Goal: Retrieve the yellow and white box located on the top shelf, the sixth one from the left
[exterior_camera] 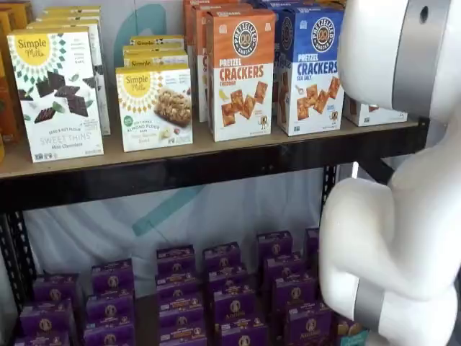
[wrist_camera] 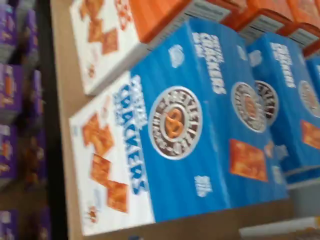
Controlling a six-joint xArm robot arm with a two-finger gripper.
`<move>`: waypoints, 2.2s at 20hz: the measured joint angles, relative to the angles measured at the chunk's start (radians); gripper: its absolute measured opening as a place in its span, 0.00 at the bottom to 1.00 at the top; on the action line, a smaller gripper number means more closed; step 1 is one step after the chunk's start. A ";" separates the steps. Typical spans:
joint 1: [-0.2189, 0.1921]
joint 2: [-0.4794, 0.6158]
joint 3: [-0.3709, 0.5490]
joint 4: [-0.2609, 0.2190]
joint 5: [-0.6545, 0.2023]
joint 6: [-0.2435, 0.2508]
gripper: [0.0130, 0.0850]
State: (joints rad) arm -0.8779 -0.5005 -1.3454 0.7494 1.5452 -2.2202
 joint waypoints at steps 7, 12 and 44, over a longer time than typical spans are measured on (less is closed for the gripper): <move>0.078 0.080 -0.087 -0.127 -0.084 -0.019 1.00; 0.111 0.160 -0.180 -0.202 -0.062 -0.003 1.00; 0.235 0.395 -0.434 -0.489 0.055 0.060 1.00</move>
State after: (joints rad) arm -0.6430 -0.1059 -1.7798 0.2608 1.6006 -2.1601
